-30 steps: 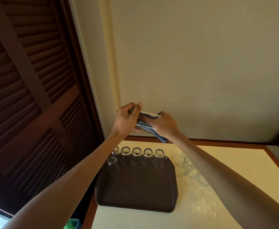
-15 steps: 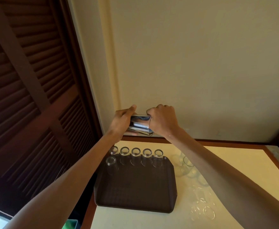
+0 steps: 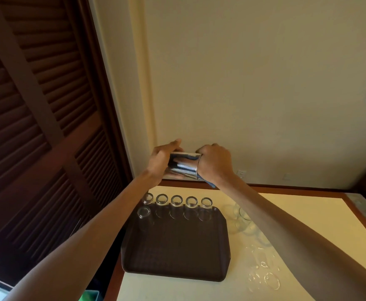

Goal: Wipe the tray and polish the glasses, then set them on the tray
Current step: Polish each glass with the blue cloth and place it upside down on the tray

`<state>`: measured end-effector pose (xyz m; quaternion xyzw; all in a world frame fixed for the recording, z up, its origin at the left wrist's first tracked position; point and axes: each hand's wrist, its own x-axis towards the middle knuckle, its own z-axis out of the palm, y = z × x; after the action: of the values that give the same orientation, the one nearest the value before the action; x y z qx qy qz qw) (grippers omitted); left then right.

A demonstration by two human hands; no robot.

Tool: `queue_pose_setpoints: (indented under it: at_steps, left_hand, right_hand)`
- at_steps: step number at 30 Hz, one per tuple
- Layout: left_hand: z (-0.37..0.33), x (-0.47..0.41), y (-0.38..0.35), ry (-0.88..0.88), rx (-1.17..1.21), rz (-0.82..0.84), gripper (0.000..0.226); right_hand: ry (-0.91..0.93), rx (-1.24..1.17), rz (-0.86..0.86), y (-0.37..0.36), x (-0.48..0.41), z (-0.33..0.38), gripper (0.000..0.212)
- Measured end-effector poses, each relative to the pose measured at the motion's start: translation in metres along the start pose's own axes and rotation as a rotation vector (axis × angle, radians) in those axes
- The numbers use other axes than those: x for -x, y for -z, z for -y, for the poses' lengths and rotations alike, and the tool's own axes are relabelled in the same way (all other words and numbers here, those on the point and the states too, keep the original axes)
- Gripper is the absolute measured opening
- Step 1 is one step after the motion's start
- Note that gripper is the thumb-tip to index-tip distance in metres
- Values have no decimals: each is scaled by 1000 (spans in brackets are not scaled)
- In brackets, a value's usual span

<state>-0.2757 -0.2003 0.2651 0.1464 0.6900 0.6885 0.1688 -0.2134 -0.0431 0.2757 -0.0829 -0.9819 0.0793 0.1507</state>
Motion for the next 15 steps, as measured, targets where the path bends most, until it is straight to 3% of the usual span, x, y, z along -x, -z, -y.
queue_pose_setpoints:
  at_steps: [3,6,8,10,12,13,15]
  left_hand:
    - [-2,-2,-6,23,-89,-40,47]
    - [-4,-1,-6,-150,-214,-147,49]
    - [-3,-1,-5,-303,-280,-170,51]
    - [-3,2,-7,-428,-314,-160,43]
    - [-2,4,-8,-453,-312,-119,35]
    - [-1,3,-7,-418,-284,-92,34]
    - [3,0,-3,-252,-154,-40,36]
  right_hand:
    - [121,242,-105,16,2,2,16]
    - [0,48,-85,4,1,1,14]
    - [-139,-428,130,-2,2,-1,29]
    - [-327,-1000,523,-11,8,0,52]
    - [-404,-1208,786,-17,13,-2,55]
    - [-398,-1171,763,-25,10,-5,52]
    - [-318,-841,481,-33,2,-8,38]
